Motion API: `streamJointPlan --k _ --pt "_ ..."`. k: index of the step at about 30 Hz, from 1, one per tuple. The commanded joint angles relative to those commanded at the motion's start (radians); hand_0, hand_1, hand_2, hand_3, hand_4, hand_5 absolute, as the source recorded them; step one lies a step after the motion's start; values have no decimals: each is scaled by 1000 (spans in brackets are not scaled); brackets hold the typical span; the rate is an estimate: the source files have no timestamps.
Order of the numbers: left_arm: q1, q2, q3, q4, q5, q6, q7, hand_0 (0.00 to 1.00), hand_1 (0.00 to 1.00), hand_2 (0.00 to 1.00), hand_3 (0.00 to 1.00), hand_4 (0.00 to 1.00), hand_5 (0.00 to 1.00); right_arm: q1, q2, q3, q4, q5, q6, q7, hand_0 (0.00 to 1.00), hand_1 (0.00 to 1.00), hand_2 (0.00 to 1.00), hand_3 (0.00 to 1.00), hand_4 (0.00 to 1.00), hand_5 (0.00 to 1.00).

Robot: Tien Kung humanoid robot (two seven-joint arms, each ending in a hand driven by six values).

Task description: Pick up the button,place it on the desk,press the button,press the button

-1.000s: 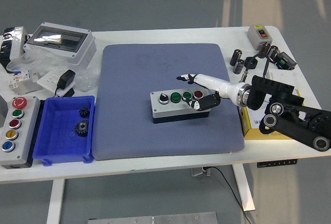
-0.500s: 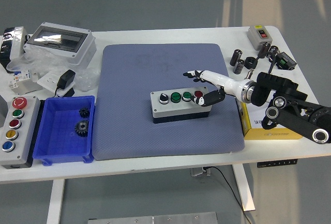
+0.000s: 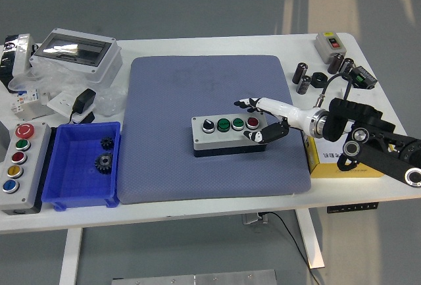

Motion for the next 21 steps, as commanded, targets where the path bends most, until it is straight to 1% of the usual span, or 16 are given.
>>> streamJointPlan --k 3,5,7,8,10,11,12,13,14,16,19,20,21 --pt "-1 -1 -2 -1 1 2 2 695 635 562 626 668 153 -6 -6 11 3 10 1 1 985 941 986 998 571 8" --pt "0 -1 -5 -3 4 3 5 695 635 562 626 668 153 -12 -11 24 9 4 -9 5 985 941 986 998 571 8" --pt "0 -1 -8 -3 9 4 6 695 635 562 626 668 153 -24 -23 49 26 -23 -36 8 985 941 986 998 571 8" --pt "-1 -2 -9 -3 9 5 6 694 635 565 627 669 154 -34 -33 65 39 -40 -55 4 978 918 979 998 571 16" --pt "-1 -2 -8 -2 8 8 4 694 635 565 627 669 154 -57 -62 100 73 -78 -92 -16 978 918 979 998 571 16" --pt "-1 -2 -7 -2 7 11 4 694 635 565 627 669 154 -69 -79 119 92 -98 -108 -32 978 918 979 998 571 16" --pt "2 -4 -7 -3 8 16 8 694 635 565 627 669 154 -83 -109 148 125 -116 -111 -64 978 918 979 998 571 16" --pt "3 -5 -8 -4 9 19 11 694 635 565 627 669 154 -87 -125 163 142 -113 -100 -81 978 918 979 998 571 16" --pt "7 -6 -10 -6 14 25 17 693 635 566 627 670 156 -87 -156 190 176 -88 -70 -120 951 896 973 998 567 34" --pt "15 -7 -19 -10 28 39 25 693 635 566 627 670 156 -71 -199 218 224 -41 -15 -177 951 896 973 998 567 34" --pt "25 -6 -41 -18 64 68 34 693 635 566 627 670 156 -30 -263 222 286 58 68 -256 951 896 973 998 567 34" --pt "27 -5 -49 -22 75 76 37 693 634 568 627 671 158 -14 -281 216 293 98 91 -279 953 901 977 998 567 42" --pt "27 -4 -57 -25 87 84 38 693 634 568 627 671 158 0 -290 211 295 137 108 -298 953 901 977 998 567 42"
